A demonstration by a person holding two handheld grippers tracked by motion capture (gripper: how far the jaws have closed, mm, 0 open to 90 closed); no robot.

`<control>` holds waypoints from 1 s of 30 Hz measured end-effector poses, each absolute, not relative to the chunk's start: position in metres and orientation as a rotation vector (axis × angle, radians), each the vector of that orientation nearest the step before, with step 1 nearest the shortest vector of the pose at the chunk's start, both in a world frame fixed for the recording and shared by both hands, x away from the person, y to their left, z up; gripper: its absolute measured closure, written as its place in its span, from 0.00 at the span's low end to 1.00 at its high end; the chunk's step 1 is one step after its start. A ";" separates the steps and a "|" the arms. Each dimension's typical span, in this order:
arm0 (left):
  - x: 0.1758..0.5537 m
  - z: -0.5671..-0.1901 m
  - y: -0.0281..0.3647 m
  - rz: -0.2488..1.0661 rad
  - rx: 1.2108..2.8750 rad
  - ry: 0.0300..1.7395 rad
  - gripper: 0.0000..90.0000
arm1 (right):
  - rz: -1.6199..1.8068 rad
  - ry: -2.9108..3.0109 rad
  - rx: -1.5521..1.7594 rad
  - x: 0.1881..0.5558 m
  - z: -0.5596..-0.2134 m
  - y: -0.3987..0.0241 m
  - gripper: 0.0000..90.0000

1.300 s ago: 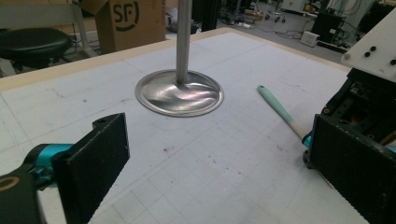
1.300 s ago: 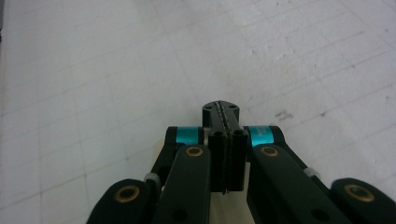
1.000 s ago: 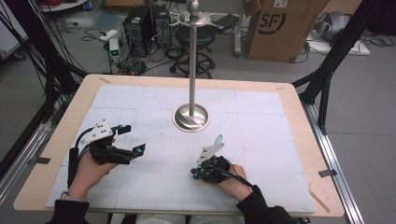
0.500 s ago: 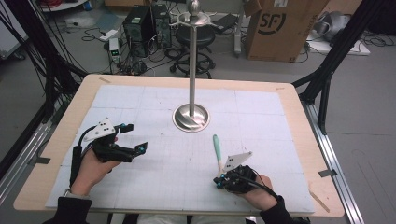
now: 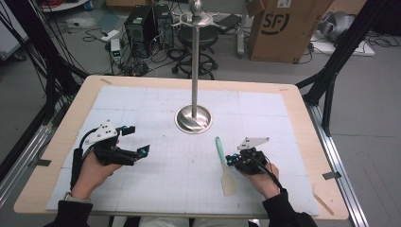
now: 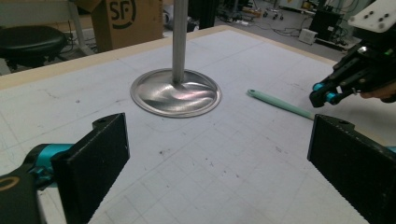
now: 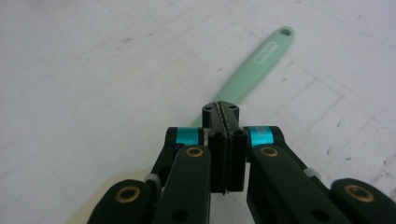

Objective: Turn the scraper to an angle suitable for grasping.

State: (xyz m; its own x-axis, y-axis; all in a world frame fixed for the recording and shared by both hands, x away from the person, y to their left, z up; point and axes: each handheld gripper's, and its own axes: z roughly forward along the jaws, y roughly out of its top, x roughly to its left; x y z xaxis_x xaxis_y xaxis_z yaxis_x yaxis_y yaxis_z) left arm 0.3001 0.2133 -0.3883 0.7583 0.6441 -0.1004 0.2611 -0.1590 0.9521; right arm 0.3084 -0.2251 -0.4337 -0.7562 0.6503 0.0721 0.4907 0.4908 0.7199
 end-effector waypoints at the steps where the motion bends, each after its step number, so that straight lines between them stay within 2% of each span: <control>1: 0.300 -0.388 0.213 0.390 1.743 0.714 0.07 | 1.117 2.525 0.981 0.308 -0.434 -0.225 1.00; 20: 0.301 -0.390 0.212 0.384 1.748 0.720 0.07 | 1.103 2.445 1.078 0.340 -0.445 -0.204 1.00; 30: 0.298 -0.390 0.217 0.394 1.738 0.728 0.07 | 1.154 2.564 0.933 0.335 -0.445 -0.176 1.00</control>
State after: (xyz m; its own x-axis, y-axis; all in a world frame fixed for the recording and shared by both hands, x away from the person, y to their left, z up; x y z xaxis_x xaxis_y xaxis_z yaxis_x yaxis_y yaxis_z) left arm 0.2980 0.2166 -0.3901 0.7509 0.6519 -0.1057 0.2678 -0.1543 0.9511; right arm 0.3355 -0.1758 -0.4447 -0.7873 0.6101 0.0895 0.4716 0.5023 0.7248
